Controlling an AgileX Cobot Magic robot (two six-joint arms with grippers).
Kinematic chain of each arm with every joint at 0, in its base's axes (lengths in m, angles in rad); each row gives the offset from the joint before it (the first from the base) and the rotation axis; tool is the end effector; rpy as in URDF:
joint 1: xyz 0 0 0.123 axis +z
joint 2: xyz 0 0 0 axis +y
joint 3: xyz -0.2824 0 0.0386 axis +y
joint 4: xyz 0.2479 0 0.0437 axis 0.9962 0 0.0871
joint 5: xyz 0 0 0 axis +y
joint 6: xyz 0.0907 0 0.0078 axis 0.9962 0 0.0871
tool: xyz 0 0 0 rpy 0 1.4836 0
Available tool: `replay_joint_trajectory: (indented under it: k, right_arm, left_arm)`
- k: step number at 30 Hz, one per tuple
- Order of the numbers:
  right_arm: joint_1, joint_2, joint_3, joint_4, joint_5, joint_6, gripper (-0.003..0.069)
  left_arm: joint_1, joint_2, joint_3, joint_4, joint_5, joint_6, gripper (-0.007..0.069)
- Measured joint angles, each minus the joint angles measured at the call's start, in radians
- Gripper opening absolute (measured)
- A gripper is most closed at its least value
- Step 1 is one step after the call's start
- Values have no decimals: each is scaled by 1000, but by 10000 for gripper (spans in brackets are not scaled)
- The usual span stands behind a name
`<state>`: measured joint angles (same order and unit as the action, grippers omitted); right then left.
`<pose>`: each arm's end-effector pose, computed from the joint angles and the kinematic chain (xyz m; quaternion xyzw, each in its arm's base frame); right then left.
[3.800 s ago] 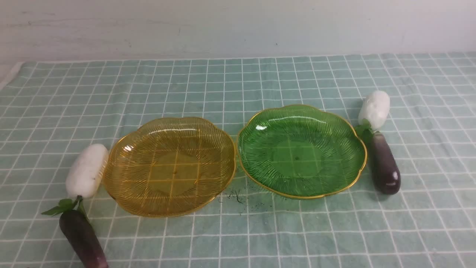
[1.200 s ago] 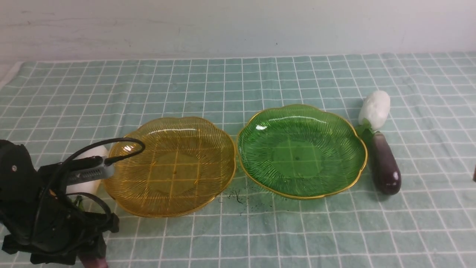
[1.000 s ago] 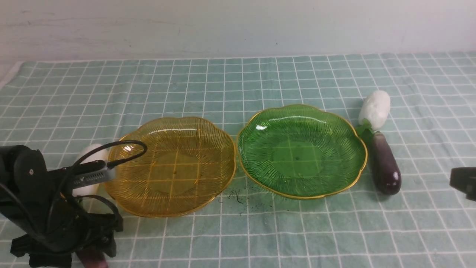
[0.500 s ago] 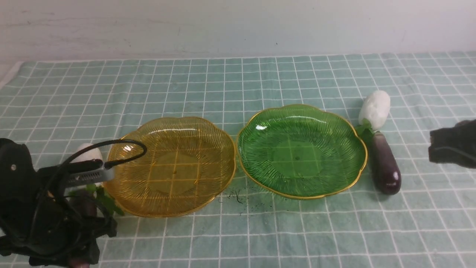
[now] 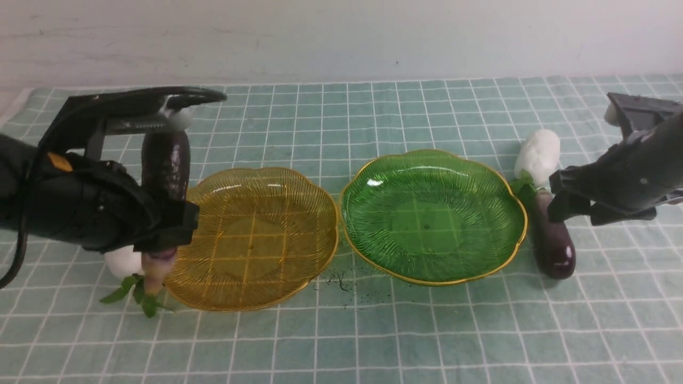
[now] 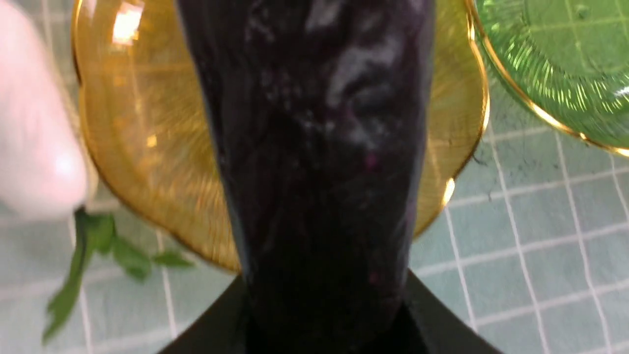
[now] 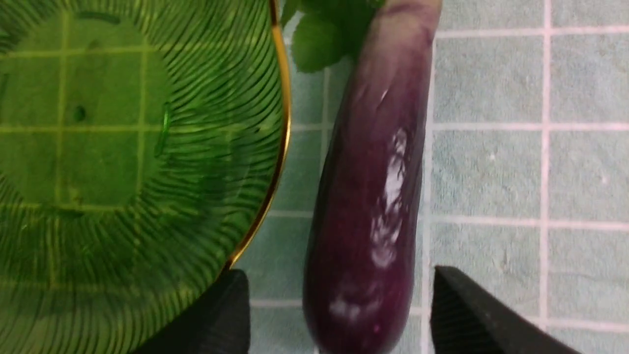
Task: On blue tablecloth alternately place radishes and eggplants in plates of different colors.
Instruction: 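Pick up the eggplant and place it in the yellow plate, then pick up the eggplant and place it on the yellow plate with the right gripper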
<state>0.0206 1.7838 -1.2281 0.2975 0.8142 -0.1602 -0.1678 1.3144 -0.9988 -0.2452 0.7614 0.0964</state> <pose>0.3577 0.0268 0.2125 -0.0035 0.9824 0.1111 0.1501 0.2590 -0.0594 0.2962 0.0651 0.9506 -0.1163 0.2803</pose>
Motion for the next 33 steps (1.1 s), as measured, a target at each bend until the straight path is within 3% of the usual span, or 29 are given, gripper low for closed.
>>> replay_joint_trajectory:
  k: [6, 8, 9, 15, 19, 22, 24, 27, 28, 29, 31, 33]
  right_arm:
    - [0, 146, -52, -1, -17, 0, 507]
    - [0, 189, -61, -1, -20, 0, 443]
    - [0, 200, -62, -3, -20, 0, 371]
    - [0, 162, -68, -24, 15, 1, 365]
    - [12, -5, -68, 58, 48, -5, 365]
    - [47, -88, -69, 174, 34, -36, 365]
    - [122, -119, -80, 322, 24, -124, 365]
    - [220, -91, -108, 435, 14, -220, 365]
    - [279, -55, -134, 481, 11, -256, 365]
    - [295, -43, -139, 492, 10, -262, 365]
    - [378, 40, -201, 528, 5, -276, 365]
    - [433, 124, -270, 539, 3, -269, 365]
  left_arm:
    - [0, 188, -67, -14, -53, 60, 248]
    - [0, 254, -76, -24, -82, 75, 248]
    - [0, 289, -78, -25, -96, 76, 248]
    - [0, 372, -78, -26, -127, 81, 278]
    - [0, 415, -81, -25, -141, 81, 475]
    - [0, 418, -88, -23, -142, 81, 538]
    - [0, 417, -126, -5, -117, 46, 576]
    - [6, 402, -192, 22, -43, -11, 517]
    - [18, 387, -230, 53, 24, -43, 414]
    - [19, 381, -241, 57, 32, -45, 398]
    - [53, 337, -286, 112, 130, -62, 164]
    - [107, 285, -294, 147, 174, -69, 40]
